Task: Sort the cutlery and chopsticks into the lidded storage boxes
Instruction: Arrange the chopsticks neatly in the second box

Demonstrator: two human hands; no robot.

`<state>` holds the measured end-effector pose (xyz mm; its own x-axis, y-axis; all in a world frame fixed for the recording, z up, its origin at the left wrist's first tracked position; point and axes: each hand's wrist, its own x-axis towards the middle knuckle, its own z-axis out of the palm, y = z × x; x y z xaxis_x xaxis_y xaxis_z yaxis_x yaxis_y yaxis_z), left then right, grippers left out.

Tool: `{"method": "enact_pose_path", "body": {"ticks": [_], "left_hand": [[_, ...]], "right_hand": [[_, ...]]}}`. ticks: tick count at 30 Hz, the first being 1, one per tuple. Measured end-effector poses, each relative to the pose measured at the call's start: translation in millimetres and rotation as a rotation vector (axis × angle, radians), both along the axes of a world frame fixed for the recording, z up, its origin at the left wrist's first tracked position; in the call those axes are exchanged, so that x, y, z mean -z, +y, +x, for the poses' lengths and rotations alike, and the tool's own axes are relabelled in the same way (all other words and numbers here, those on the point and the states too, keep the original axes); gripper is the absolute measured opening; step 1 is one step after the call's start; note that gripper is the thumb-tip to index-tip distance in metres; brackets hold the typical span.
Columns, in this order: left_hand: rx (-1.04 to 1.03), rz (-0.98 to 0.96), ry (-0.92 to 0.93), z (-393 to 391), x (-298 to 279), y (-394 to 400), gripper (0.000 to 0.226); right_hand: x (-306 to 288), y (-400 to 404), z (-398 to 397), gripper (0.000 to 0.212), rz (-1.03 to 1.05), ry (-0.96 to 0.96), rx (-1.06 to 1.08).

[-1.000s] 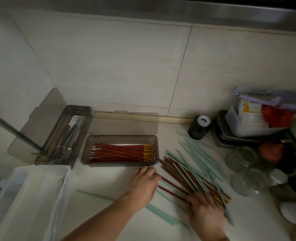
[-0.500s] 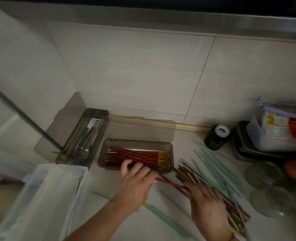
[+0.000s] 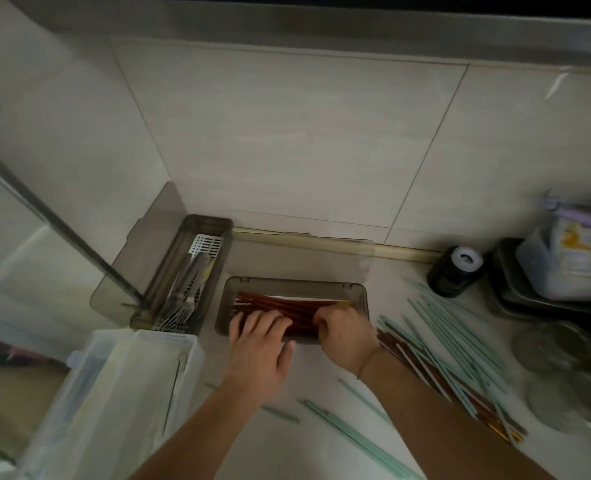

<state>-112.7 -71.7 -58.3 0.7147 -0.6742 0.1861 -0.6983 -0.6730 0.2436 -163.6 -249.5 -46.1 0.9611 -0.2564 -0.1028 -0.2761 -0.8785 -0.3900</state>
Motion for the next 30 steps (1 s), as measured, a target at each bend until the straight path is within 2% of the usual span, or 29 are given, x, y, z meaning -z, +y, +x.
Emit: {"method": "enact_pose_path", "body": {"ticks": [2,4,6,8,10,12,14,17,24,28,30], "left_hand": [[0.108,-0.122,0.001,-9,3,-5,0.031],[0.326,-0.234,0.029,-19,8,-14,0.026],[0.555,-0.254,0.091,-30,11,-26,0.025],[0.652,-0.201,0.154,-38,15,-42,0.022],[0.616,-0.094,0.244,-45,18,-58,0.021],[0.531,0.037,0.292,-49,19,-75,0.03],[0.475,0.147,0.254,-53,19,-89,0.037],[0.455,0.238,0.216,-60,20,-103,0.043],[0.491,0.334,0.17,-63,21,-104,0.038],[0.526,0.36,0.165,-65,15,-100,0.036],[0.537,0.349,0.129,-68,10,-95,0.031]], "right_hand": [[-3,-7,-7,0.028,0.044,-0.033,-0.054],[-10,-19,-19,0.024,0.087,-0.199,-0.015],[-16,-37,-42,0.019,0.093,-0.403,0.122],[-15,-55,-76,0.017,0.065,-0.47,0.247],[-6,-66,-115,0.018,0.009,-0.419,0.315],[5,-66,-151,0.019,-0.048,-0.283,0.324],[14,-61,-178,0.019,-0.097,-0.156,0.3],[22,-56,-197,0.021,-0.169,-0.073,0.297],[26,-46,-204,0.021,-0.272,-0.003,0.308],[22,-43,-202,0.028,-0.287,0.033,0.319],[19,-41,-201,0.023,-0.311,0.026,0.303]]}}
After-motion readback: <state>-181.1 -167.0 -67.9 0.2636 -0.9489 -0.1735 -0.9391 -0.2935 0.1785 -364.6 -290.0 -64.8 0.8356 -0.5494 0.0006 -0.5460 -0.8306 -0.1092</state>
